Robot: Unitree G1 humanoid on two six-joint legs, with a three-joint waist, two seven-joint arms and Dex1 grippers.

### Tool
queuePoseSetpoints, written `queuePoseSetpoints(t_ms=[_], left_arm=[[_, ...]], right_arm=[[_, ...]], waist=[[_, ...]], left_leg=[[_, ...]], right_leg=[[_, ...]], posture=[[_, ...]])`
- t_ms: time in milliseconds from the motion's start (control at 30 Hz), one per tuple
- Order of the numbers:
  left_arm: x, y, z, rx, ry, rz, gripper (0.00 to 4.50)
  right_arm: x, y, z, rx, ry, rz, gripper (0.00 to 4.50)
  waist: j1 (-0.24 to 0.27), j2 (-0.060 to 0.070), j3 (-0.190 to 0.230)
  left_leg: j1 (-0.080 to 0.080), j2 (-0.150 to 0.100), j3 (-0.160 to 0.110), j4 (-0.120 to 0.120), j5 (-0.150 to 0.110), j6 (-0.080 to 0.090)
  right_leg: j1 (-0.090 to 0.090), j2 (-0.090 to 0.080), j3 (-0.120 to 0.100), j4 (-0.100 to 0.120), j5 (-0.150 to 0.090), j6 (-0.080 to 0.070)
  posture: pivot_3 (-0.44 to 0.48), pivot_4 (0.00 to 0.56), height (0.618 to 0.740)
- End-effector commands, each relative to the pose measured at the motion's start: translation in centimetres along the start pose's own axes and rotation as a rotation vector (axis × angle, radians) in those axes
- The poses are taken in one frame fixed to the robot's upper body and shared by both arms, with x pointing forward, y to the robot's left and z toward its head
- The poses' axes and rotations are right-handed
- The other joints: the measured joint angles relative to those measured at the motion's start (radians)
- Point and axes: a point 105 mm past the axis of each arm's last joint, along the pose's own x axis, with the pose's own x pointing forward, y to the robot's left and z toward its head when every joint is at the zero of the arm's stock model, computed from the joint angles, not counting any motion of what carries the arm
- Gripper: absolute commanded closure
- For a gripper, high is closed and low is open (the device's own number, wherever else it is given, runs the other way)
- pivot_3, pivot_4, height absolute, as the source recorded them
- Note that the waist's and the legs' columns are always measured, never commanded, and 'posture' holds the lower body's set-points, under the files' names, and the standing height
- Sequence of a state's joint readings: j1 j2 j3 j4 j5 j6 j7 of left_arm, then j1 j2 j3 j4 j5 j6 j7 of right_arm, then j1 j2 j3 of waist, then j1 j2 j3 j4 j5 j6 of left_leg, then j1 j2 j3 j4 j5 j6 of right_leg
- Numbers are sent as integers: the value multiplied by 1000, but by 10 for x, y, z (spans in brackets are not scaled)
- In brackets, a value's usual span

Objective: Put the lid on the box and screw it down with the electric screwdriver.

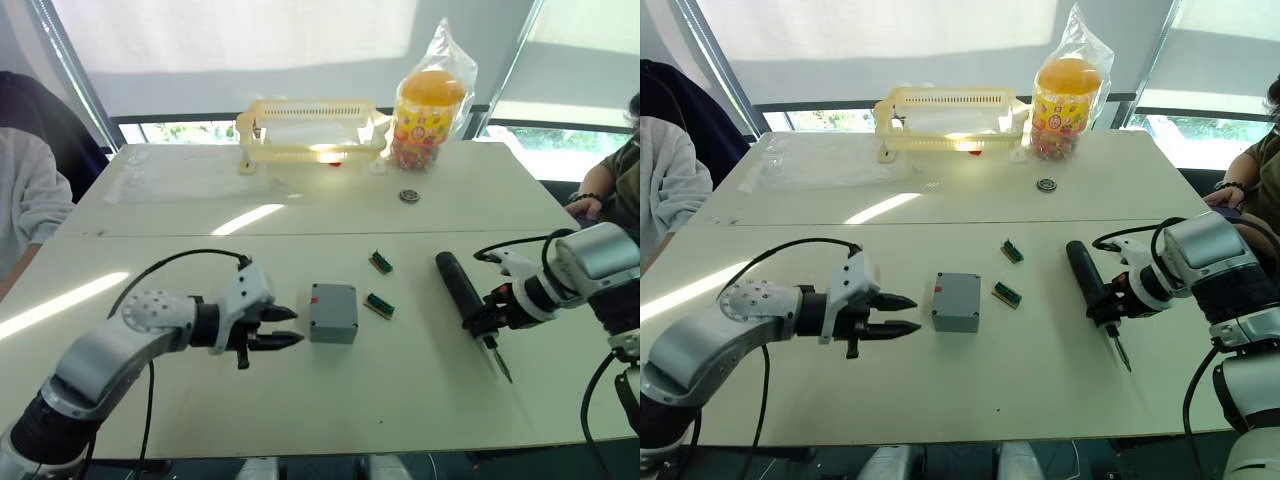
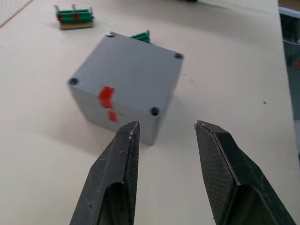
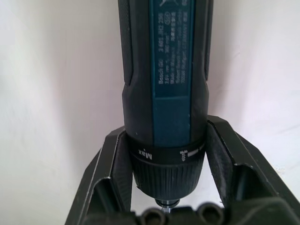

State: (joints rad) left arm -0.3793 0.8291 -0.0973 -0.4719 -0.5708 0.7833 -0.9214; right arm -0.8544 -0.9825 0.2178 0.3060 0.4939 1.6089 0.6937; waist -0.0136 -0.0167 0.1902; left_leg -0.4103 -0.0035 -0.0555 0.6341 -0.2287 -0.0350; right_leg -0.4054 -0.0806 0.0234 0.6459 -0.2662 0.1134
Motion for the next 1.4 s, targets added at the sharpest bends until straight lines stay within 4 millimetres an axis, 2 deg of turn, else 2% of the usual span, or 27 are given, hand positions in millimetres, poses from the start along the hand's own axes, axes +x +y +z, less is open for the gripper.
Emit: queuePoseSetpoints(t_ms=[33, 133, 233, 300, 367, 400, 500, 600, 733, 900, 1100, 1400], left_arm=[[-13, 18, 18, 17, -60, 10, 2627], [-11, 24, 28, -9, -102, -44, 2627], [3, 28, 31, 28, -73, -108, 2627], [12, 30, 33, 46, -67, -152, 2627], [20, 31, 36, 66, -67, -182, 2627], [24, 32, 37, 74, -71, -189, 2627], [41, 39, 40, 90, -97, -154, 2627], [49, 32, 36, 117, -74, -193, 2627], [57, 27, 34, 136, -62, -202, 2627], [64, 20, 15, 161, 7, -215, 2627], [66, 16, -2, 173, 58, -220, 2627], [66, 17, -7, 164, 72, -217, 2627]], right_arm=[[-59, 4, 39, -50, -337, -47, 2709], [-87, 6, 45, -77, -535, -109, 2709], [-101, 10, 40, -79, -720, -192, 2709], [-109, 32, 50, -139, -937, -191, 2709], [-121, 61, 61, -178, -1198, -112, 2709], [-125, 74, 63, -197, -1276, -61, 2709], [-116, 111, 64, -229, -1383, 69, 2709], [-104, 134, 63, -243, -1443, 159, 2709], [-92, 154, 56, -252, -1494, 253, 2709], [-71, 179, 43, -284, -1464, 362, 2709], [-55, 192, 32, -316, -1428, 410, 2709], [-36, 195, 28, -363, -1401, 392, 2709]], waist=[[0, 5, 3], [1, 5, 3], [3, 4, 2], [1, 4, 2], [-8, 5, 2], [-12, 7, 3], [-8, 8, 3], [-6, 8, 3], [-2, 8, 3], [-5, 8, 3], [-4, 8, 3], [-4, 8, 2]], left_leg=[[-1, 0, 0, 0, 0, 0], [-2, 0, -2, -4, 0, 0], [-2, 0, -2, -4, 0, 0], [-2, 0, -2, -3, 0, 0], [-1, 0, 0, -2, 0, 0], [-1, 0, 1, -2, 0, 0], [0, 0, 0, -3, 0, 0], [-1, 0, -1, -4, 0, 0], [-1, 0, 0, -3, 0, 0], [0, 0, -1, -3, 0, 0], [0, 0, -2, -3, 0, 0], [1, 0, -2, -3, 0, 0]], right_leg=[[-2, 0, 0, 1, 0, 0], [-4, 1, -1, 2, 0, 1], [-4, 1, -1, 2, -1, 2], [-2, 1, -1, 2, -1, 2], [-2, 0, 1, 2, -1, 2], [-3, 0, 1, 3, -1, 2], [-4, 1, 1, 4, -1, 2], [-4, 1, 1, 4, -1, 2], [-3, 1, 1, 4, -1, 2], [-3, 1, 1, 4, -1, 2], [-3, 1, 1, 4, -1, 2], [-2, 1, 1, 4, -1, 2]], posture=[[0, 150, 740], [0, 150, 740], [0, 150, 740], [0, 150, 740], [0, 150, 740], [0, 150, 740], [0, 150, 740], [0, 150, 740], [0, 150, 740], [0, 150, 740], [0, 150, 740], [0, 150, 740]])
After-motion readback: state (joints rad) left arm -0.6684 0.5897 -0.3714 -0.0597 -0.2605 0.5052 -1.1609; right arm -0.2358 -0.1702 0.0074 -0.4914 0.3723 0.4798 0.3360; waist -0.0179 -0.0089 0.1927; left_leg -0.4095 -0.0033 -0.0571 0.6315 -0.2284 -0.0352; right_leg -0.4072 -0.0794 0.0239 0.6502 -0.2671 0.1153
